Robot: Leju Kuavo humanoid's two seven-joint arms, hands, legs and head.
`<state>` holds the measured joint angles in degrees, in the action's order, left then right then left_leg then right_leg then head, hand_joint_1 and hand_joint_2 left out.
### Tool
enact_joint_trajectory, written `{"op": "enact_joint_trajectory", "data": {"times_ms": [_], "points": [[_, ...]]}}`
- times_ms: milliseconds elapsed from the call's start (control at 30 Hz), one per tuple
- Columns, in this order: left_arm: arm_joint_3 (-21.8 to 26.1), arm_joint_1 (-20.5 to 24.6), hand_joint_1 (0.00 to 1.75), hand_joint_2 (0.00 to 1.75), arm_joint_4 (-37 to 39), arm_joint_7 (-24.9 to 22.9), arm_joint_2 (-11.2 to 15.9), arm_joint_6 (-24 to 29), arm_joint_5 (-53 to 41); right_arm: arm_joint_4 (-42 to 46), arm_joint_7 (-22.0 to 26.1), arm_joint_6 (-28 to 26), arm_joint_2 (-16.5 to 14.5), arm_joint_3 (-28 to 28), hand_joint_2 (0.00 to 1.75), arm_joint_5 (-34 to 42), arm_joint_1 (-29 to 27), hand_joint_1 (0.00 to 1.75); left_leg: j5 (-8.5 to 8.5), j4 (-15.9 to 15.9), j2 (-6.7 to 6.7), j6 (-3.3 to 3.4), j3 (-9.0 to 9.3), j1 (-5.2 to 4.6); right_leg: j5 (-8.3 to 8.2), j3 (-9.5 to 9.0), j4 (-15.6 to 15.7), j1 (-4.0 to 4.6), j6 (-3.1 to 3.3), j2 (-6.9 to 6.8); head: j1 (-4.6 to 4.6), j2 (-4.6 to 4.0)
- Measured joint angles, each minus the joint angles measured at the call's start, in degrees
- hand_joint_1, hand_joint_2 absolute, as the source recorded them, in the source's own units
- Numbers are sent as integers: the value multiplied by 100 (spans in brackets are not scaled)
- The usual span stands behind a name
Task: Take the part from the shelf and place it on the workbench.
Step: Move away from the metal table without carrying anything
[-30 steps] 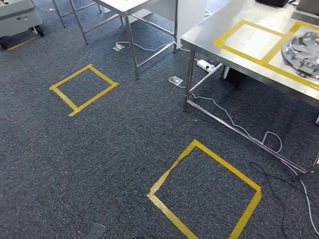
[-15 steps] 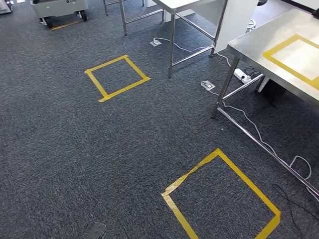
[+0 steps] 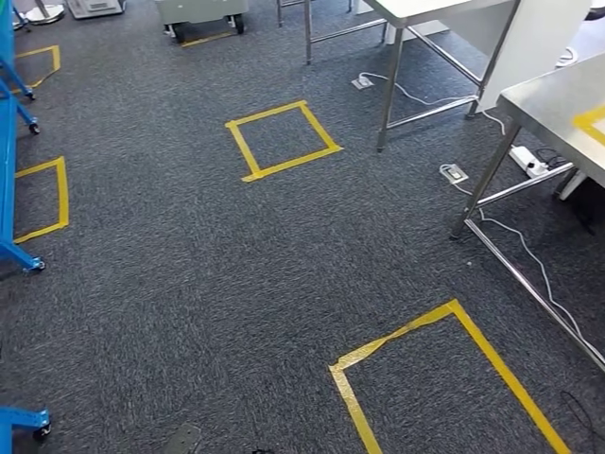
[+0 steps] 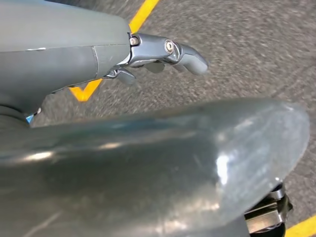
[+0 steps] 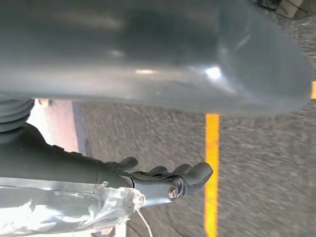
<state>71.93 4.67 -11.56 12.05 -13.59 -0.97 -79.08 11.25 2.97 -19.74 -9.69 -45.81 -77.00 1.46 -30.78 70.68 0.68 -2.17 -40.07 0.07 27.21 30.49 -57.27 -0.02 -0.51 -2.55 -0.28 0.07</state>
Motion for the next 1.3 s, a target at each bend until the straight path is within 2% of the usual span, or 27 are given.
{"op": "enact_joint_trajectory", "data": {"times_ms": [67,133,167,233,300,367,433,467,500,533,600,667,700,733,767,800,833,900,933,967,1000,1067,1100,1133,1200,1267,1300], "points": [[3,-4,0,0,0,1,3,15,8,1,60,-121,-40,-18,0,85,26,0,318,-621,-159,9,401,-2,3,-5,-1,5,-10,-144,-1,0],[3,24,0,0,-1,-16,2,41,0,-1,116,-211,-95,-65,0,162,50,0,489,-1245,-364,38,753,-23,21,2,-30,40,-51,-272,-1,1],[3,33,0,0,-1,-26,1,58,-8,-1,137,-227,-118,-86,0,170,58,0,498,-1385,-408,63,816,-35,29,4,-40,59,-77,-333,3,1],[3,18,0,0,-1,-40,6,88,-22,-2,164,-235,-152,-101,0,156,74,0,496,-1423,-315,132,799,-44,45,-2,-45,65,-125,-425,14,1],[6,-16,0,0,-1,-51,16,107,-35,-2,176,-233,-175,-104,0,143,91,0,516,-1437,-205,196,791,-28,180,60,-207,38,-186,-214,26,0],[7,-9,0,0,-2,-62,25,90,-46,-2,180,-224,-188,-109,0,125,85,0,537,-1443,-85,254,782,-13,523,328,-813,20,-228,122,45,0],[5,3,0,0,-2,-77,45,30,-54,-3,155,-198,-193,-111,0,80,59,0,549,-1442,59,280,773,-15,825,676,-1563,19,-230,230,51,0],[5,-1,0,0,-2,-83,66,-9,-56,-3,123,-183,-195,-111,0,36,51,0,553,-1441,137,281,772,-15,839,765,-1731,17,-225,241,52,0],[5,-11,0,0,-2,-80,89,-40,-56,-4,74,-171,-197,-110,0,-17,47,0,558,-1440,218,277,774,-14,739,748,-1673,13,-215,250,50,0],[5,-18,0,0,-2,-65,111,-60,-51,-4,17,-162,-198,-108,0,-70,45,0,565,-1439,302,268,777,-11,552,627,-1402,5,-201,283,51,0],[6,-17,0,0,-2,-22,137,-61,-32,-4,-89,-152,-200,-101,0,-136,44,0,578,-1430,462,236,773,-9,172,253,-605,-26,-168,518,51,0],[7,-7,0,0,-2,2,154,-40,-17,-4,-136,-149,-200,-98,0,-159,46,0,602,-1419,594,176,734,2,53,38,-144,-40,-147,728,50,0],[7,-13,0,0,-2,6,160,-31,-16,-4,-144,-148,-201,-96,0,-164,47,0,623,-1422,656,135,706,14,66,15,-89,-32,-132,740,50,0],[7,-24,0,0,-2,7,165,-24,-16,-4,-147,-148,-202,-94,0,-168,48,0,648,-1434,717,93,678,32,52,7,-67,-22,-108,684,48,0],[7,-37,0,0,-2,9,168,-21,-16,-4,-148,-148,-204,-92,0,-169,49,0,646,-1431,688,61,654,40,27,-6,-39,-19,-73,618,49,0],[8,-46,0,0,-2,11,171,-19,-17,-4,-149,-148,-208,-90,0,-170,48,0,589,-1366,572,32,613,35,-3,-15,-2,-20,-33,545,38,0],[8,-43,0,0,-2,15,173,-15,-19,-4,-152,-148,-212,-90,0,-170,45,0,463,-1191,410,10,526,25,-29,-26,38,-25,1,462,29,0],[7,-23,0,0,-2,31,172,-4,-22,-4,-170,-142,-215,-90,0,-169,30,0,74,-506,95,-34,207,17,-47,-30,72,-19,35,273,11,0],[6,-15,0,0,-2,39,171,2,-31,-4,-188,-137,-215,-91,0,-168,23,0,-78,-139,45,-58,34,27,-46,-25,74,-18,37,173,13,0],[4,-17,0,0,-2,45,173,7,-42,-4,-206,-131,-215,-91,0,-167,20,0,-138,100,22,-83,-74,42,-43,-22,74,-23,34,79,11,0],[2,-24,0,0,-2,48,178,12,-52,-4,-220,-129,-216,-91,0,-167,21,0,-88,140,8,-109,-84,61,-37,-20,73,-33,27,-5,11,0],[-1,-35,0,0,-2,39,193,19,-43,-4,-226,-150,-217,-91,0,-164,28,0,247,-368,-115,-172,207,109,-14,-31,62,-67,-19,-151,9,0],[0,-29,0,0,-1,34,182,19,-10,-3,-215,-171,-216,-91,0,-162,29,0,412,-749,-287,-210,423,131,12,-31,39,-65,-64,-214,2,0],[3,-12,0,0,0,29,170,16,34,-3,-196,-195,-215,-92,0,-158,28,0,511,-1064,-419,-204,597,143,42,-23,6,-58,-113,-270,-4,0],[11,14,0,0,1,26,126,7,124,-3,-146,-237,-215,-92,0,-153,35,0,537,-1338,-532,-118,725,137,82,-43,-30,-27,-198,-388,23,0],[24,3,0,0,0,38,98,2,173,-4,-102,-262,-221,-92,0,-151,60,0,530,-1341,-380,14,697,124,98,-97,-17,-46,-250,-476,66,0],[33,-8,0,0,0,56,86,10,186,-4,-84,-275,-225,-91,0,-151,71,0,536,-1343,-313,61,693,123,158,-86,-69,-65,-269,-392,73,0]]}}
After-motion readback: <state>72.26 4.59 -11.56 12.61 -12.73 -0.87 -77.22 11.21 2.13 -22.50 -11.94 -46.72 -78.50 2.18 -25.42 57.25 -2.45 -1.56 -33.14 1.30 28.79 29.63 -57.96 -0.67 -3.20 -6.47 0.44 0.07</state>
